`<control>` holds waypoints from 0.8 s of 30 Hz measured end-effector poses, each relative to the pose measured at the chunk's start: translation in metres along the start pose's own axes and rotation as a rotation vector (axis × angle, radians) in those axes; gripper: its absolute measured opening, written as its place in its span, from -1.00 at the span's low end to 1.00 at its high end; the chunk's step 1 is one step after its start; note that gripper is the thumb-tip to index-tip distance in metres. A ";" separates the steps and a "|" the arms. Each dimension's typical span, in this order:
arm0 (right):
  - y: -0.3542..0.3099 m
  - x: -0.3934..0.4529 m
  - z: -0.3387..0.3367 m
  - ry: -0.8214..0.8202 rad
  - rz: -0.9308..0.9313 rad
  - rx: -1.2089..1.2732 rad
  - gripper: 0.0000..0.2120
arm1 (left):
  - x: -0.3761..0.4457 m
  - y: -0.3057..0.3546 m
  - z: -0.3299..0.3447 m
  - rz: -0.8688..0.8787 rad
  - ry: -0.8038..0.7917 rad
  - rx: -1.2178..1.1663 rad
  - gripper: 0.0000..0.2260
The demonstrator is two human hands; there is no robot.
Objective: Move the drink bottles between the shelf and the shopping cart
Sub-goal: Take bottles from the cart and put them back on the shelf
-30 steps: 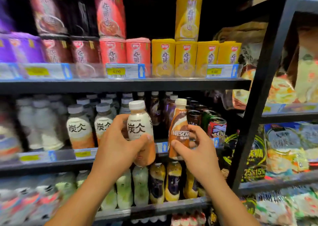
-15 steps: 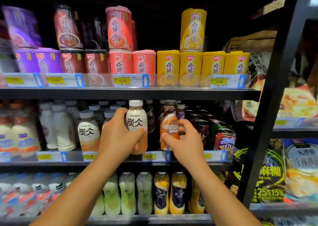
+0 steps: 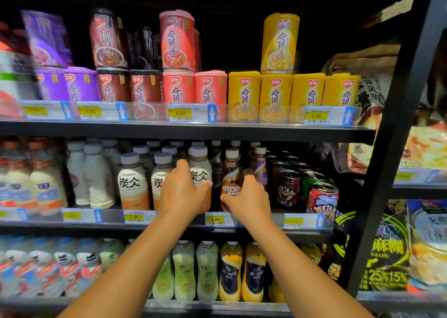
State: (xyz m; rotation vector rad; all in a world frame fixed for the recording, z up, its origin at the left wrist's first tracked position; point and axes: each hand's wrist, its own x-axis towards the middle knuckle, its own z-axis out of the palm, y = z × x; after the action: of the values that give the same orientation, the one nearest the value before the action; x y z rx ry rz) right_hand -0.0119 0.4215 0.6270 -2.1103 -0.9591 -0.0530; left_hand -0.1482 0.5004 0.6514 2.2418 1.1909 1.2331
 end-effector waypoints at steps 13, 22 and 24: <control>0.000 0.001 0.003 -0.045 -0.017 -0.109 -0.53 | -0.008 -0.008 0.003 0.223 0.035 0.103 -0.58; 0.005 0.005 0.002 -0.015 -0.053 -0.080 -0.71 | 0.013 -0.012 -0.012 0.549 0.005 0.353 -0.64; 0.003 0.008 0.005 -0.019 -0.050 -0.088 -0.72 | 0.016 -0.013 -0.015 0.572 0.016 0.389 -0.63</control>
State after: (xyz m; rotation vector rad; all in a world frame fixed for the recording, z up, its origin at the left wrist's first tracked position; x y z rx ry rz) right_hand -0.0057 0.4284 0.6248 -2.1707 -1.0377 -0.1031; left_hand -0.1628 0.5194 0.6609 3.0115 0.8731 1.2883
